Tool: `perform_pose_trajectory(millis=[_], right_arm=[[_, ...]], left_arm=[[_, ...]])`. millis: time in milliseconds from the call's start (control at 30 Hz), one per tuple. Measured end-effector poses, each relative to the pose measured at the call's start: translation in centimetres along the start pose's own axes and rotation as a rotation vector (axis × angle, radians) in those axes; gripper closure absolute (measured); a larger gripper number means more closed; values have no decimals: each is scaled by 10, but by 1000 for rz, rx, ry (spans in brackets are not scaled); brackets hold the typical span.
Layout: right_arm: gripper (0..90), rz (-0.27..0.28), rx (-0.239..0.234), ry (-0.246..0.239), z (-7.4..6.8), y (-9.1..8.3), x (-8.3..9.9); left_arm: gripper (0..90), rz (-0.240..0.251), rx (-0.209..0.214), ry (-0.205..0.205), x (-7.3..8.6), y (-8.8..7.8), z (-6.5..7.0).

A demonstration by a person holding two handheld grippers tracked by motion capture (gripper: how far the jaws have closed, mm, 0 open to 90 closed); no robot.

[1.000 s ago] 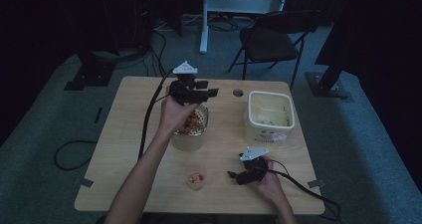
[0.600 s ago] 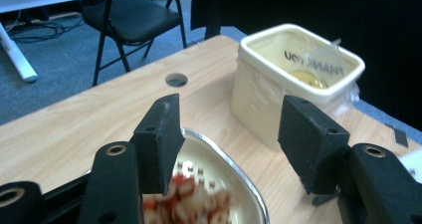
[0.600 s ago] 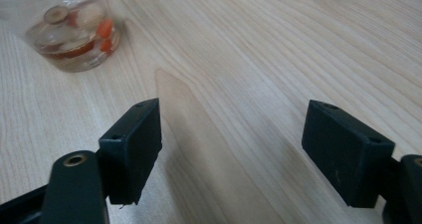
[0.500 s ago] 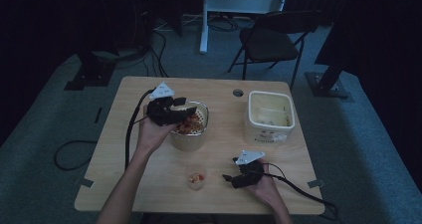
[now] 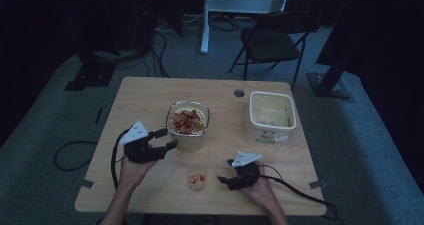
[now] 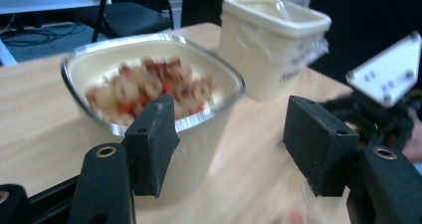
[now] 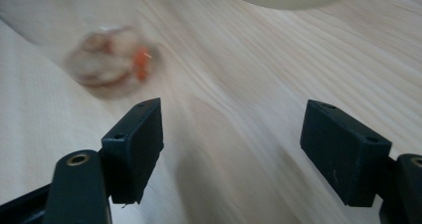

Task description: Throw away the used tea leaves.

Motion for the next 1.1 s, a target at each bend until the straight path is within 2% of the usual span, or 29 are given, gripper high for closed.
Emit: perform_pose_trajectory(millis=[133, 233, 300, 367, 467, 567, 700, 867, 1100], right_arm=[[244, -4, -23, -18, -11, 8, -6], [244, -18, -33, -28, -16, 12, -8], [244, -22, -40, -22, -18, 15, -10], [245, -21, -53, -26, -21, 19, -11], [245, -33, -58, -34, -25, 24, -14], [248, -38, -55, -33, -27, 27, -14], [252, -38, -53, -19, -27, 26, -15], [254, -28, -58, -3, -26, 27, -16], [253, -33, -52, -7, -25, 26, -16]], left_arm=[[376, -5, 11, -8, 25, -6, 3], [377, -19, 20, 9, 39, -7, 7], [375, -28, 43, 24, 46, -5, 11], [358, -57, 49, 56, 53, -3, 16], [358, -106, 26, 66, 63, 1, 22], [358, -127, 55, 80, 72, 5, 30], [353, -139, 104, 89, 77, 11, 39], [329, -144, 161, 125, 77, 21, 53], [304, -164, 194, 165, 75, 44, 65]])
Point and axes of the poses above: each handheld gripper's, and its own axes: y roughly forward along the jaws, x roughly out of its underside, z roughly to its right, the point moved 5 cm from there along y, roughly forward along the jaws, and after that the axes turned 9 degrees about -z, right-handed, at the moved point
